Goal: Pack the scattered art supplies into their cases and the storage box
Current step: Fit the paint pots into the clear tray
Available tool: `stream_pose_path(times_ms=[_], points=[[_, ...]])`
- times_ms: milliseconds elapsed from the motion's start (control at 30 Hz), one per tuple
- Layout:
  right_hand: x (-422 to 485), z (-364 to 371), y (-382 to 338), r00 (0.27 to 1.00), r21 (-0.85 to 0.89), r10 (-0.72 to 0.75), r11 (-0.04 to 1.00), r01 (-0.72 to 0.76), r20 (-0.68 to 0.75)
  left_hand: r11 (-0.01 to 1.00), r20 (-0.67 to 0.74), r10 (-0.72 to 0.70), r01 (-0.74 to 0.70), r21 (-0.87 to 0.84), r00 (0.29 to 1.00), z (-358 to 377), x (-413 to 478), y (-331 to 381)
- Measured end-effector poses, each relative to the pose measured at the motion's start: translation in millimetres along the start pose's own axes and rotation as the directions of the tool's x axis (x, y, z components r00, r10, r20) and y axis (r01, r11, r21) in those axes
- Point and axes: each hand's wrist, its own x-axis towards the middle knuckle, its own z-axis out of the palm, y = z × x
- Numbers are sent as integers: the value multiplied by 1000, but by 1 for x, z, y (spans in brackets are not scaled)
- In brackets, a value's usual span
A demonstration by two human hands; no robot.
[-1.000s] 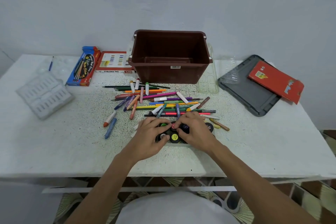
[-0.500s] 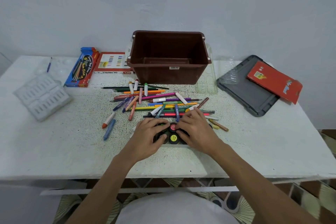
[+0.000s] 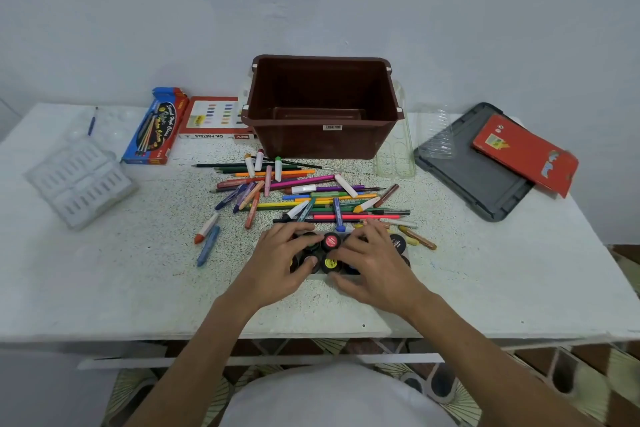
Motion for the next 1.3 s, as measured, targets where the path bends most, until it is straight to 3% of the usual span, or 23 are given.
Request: stream_pose_path(times_ms=[200,600,767,1033,1300], points=[[-2,5,0,997,87,79,993,-76,-25,1000,-3,-6,6,-3,1000,0,0,0],[-8,-3,-2,999,44,-6,999,8,-49,999,-24,25,-24,48,999,1,-1,1],[-19,-6,3,991,52,81,996,-75,-109,990,-67,66,-57,128,996,1,-4,11],[-30,-5,9,991,-43,77,996,-82,-109,921,175,110,-167,353,978,17,-5,21],[-32,-2,10,985,-31,124,991,-129,-121,909,191,95,-164,384,977,17,-6,22]])
